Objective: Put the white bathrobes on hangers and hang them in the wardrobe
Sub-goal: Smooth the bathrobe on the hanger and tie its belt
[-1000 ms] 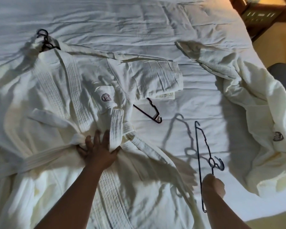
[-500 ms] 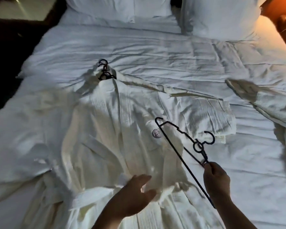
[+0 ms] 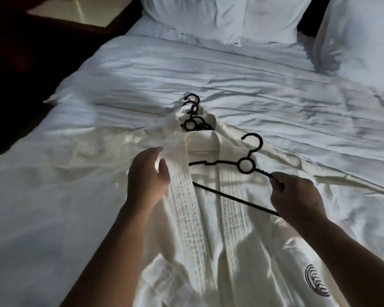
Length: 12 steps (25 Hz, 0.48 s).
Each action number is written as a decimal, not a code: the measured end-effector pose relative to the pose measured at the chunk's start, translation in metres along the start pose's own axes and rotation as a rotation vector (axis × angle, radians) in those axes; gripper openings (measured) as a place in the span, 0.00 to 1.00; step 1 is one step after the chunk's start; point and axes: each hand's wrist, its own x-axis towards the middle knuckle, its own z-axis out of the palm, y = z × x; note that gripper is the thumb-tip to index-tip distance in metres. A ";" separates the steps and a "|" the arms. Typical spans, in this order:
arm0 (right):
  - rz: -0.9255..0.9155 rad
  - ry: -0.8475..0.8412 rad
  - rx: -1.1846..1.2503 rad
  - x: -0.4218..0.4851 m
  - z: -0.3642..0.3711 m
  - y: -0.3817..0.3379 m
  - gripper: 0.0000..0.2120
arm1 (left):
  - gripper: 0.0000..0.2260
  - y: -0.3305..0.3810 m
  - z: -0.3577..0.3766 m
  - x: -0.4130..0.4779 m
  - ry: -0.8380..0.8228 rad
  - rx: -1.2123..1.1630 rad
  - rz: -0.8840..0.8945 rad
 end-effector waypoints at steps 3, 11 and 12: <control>-0.155 0.014 0.055 0.028 0.033 -0.038 0.07 | 0.14 -0.028 0.037 0.019 0.069 0.120 0.162; -0.243 0.250 0.235 0.051 0.096 -0.090 0.05 | 0.15 -0.057 0.061 0.022 0.196 0.057 0.240; -0.265 0.276 0.257 0.055 0.097 -0.089 0.05 | 0.14 -0.059 0.063 0.023 0.214 0.035 0.252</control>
